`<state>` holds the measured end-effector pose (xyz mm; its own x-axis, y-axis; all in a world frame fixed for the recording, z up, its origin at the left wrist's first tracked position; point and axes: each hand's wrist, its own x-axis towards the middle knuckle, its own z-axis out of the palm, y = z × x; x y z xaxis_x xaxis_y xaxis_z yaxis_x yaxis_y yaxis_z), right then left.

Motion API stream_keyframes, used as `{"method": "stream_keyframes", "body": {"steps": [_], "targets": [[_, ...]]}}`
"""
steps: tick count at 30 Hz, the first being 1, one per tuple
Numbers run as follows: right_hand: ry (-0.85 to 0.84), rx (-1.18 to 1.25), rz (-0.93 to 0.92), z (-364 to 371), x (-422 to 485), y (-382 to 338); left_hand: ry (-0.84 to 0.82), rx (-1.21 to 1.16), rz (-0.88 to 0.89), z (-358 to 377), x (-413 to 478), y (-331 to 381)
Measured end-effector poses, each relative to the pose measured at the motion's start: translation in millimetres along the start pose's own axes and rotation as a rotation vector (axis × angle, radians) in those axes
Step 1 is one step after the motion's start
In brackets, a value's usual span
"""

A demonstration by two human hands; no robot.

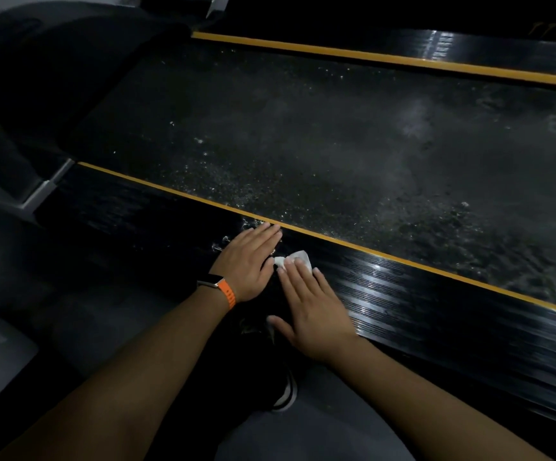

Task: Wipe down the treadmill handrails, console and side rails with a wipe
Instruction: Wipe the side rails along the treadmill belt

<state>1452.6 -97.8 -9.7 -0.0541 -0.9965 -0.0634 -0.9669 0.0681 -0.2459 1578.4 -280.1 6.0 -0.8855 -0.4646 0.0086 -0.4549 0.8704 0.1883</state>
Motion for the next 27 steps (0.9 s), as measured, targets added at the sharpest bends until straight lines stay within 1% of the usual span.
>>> {"method": "stream_keyframes", "body": {"steps": [7, 14, 16, 22, 27], "targets": [[0.051, 0.046, -0.058, -6, -61, 29, 0.006, -0.008, -0.006, -1, 0, 1], [0.033, 0.006, -0.098, 3, -11, -4, 0.004, 0.000, -0.018, 0, -1, 0], [0.046, 0.005, -0.099, 2, -13, -3, -0.007, -0.006, -0.014, 1, 0, -1], [0.055, -0.047, -0.165, 3, -54, 24, -0.009, -0.015, -0.012, 0, -2, -2], [0.062, -0.022, -0.190, 7, -25, 3, -0.002, -0.025, -0.003, 0, -1, -2]]}}
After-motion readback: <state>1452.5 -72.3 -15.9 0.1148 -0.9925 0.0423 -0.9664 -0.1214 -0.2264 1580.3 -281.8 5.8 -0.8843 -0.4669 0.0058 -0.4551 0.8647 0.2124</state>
